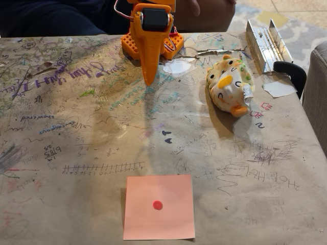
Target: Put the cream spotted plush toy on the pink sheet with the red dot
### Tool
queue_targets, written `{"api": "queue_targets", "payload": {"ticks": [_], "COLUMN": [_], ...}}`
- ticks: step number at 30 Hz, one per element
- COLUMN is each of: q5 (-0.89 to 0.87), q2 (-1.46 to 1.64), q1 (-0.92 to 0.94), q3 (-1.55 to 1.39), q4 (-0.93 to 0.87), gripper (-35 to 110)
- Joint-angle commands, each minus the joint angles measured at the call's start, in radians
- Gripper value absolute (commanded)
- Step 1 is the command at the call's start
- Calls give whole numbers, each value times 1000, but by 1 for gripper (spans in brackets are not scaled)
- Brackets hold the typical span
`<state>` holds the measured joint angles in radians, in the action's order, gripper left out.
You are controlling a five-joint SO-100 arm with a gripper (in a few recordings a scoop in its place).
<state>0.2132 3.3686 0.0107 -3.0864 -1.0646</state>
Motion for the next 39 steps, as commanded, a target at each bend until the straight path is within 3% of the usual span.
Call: {"api": "queue_targets", "payload": {"ticks": [1,16,21,30,39], "q5": [11,40,104,319,273], "q2": [3,-14,-448,-945,-1212], "q1": [-48,-41,-63,-612,-749], "q3": [15,66,434,925,830], "q4": [-31,-37,-26,-449,-296], "gripper": [0,0,1,24,29]}}
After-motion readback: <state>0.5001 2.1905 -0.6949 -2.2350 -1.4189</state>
